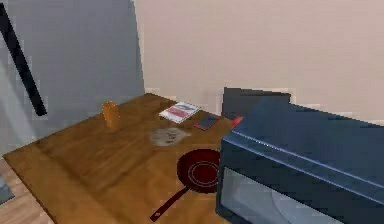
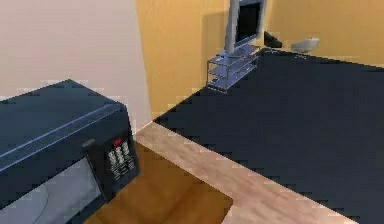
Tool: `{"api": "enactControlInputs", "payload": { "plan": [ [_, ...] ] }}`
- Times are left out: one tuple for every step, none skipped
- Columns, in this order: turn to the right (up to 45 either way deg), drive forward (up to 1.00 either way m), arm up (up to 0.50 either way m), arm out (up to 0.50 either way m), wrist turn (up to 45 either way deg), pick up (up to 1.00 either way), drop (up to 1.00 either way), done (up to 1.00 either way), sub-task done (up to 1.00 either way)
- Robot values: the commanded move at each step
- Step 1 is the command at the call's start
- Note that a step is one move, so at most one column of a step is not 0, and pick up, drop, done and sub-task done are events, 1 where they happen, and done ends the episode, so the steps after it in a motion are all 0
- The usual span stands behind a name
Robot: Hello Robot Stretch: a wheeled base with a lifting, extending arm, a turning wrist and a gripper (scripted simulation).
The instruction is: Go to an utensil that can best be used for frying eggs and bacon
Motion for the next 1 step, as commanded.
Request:
{"api": "enactControlInputs", "payload": {
  "plan": [
    [0.0,0.00,0.00,0.00,0.0,0.00,0.00,1.00,0.00]
  ]
}}
